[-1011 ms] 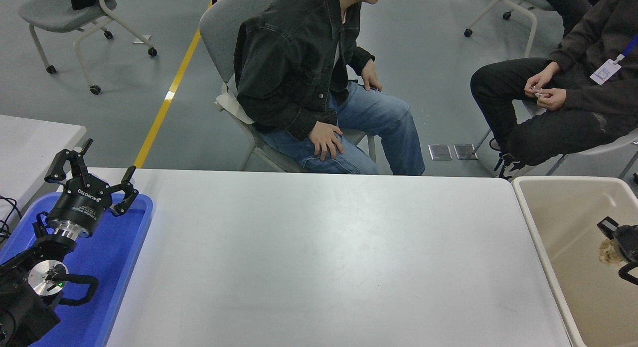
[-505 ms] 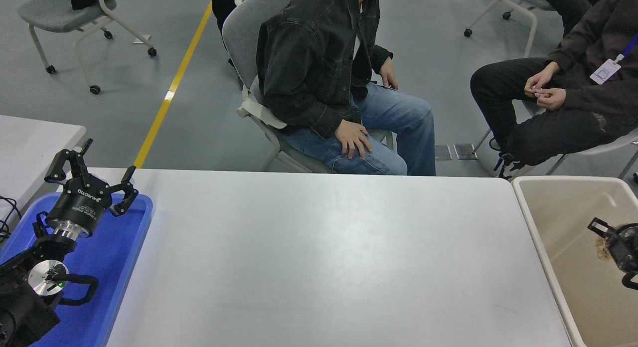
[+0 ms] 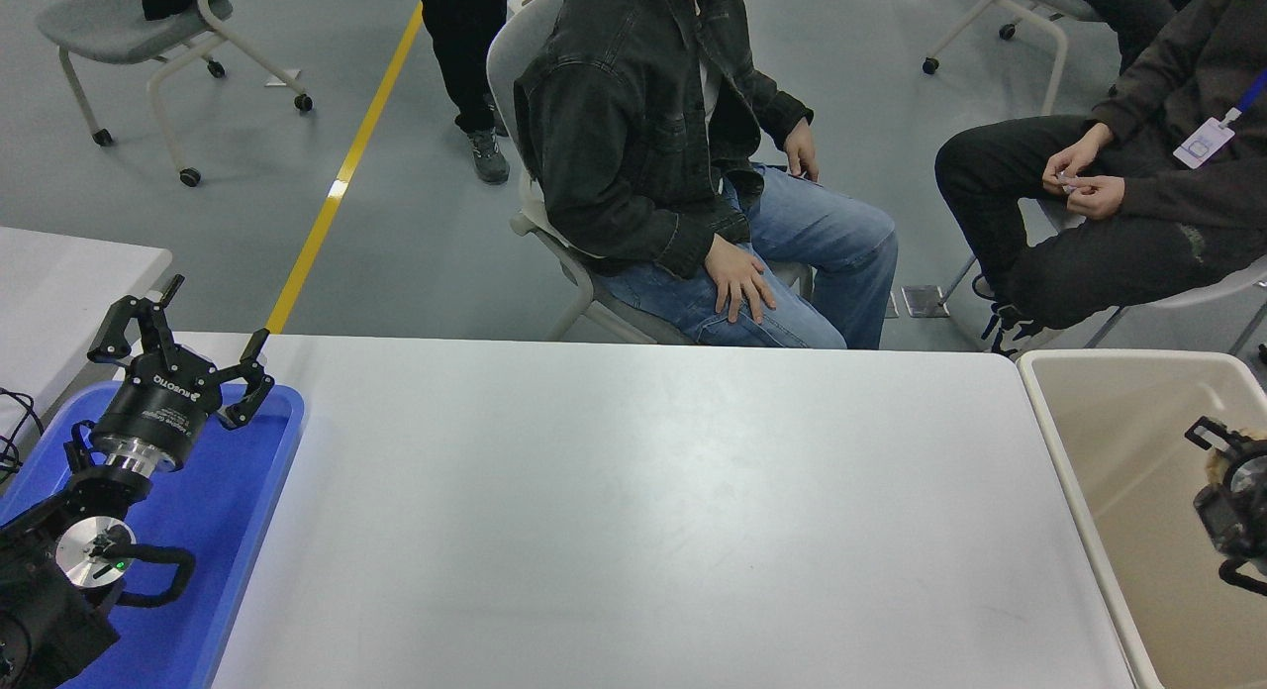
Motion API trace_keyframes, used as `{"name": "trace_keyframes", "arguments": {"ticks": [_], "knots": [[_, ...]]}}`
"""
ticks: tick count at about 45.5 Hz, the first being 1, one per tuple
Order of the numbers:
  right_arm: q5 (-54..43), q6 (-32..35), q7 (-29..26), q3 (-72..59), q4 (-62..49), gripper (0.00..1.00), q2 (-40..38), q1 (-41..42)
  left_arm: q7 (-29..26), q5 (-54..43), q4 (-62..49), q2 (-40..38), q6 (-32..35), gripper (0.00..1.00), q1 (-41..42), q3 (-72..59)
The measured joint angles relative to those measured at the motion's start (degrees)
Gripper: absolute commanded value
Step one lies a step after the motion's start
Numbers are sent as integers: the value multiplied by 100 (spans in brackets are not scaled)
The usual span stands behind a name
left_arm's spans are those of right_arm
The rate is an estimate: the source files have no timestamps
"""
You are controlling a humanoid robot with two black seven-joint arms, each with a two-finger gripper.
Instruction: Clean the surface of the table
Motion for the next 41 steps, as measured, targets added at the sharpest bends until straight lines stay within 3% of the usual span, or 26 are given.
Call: {"name": "trace_keyframes", "arguments": {"ticks": [32,41], "knots": [[23,-290,6,419,-51,99,25,101,5,0,0,0,0,100,0,0],[28,-140,121,629,264,98,-307,299,4,0,0,0,0,100,0,0]]}}
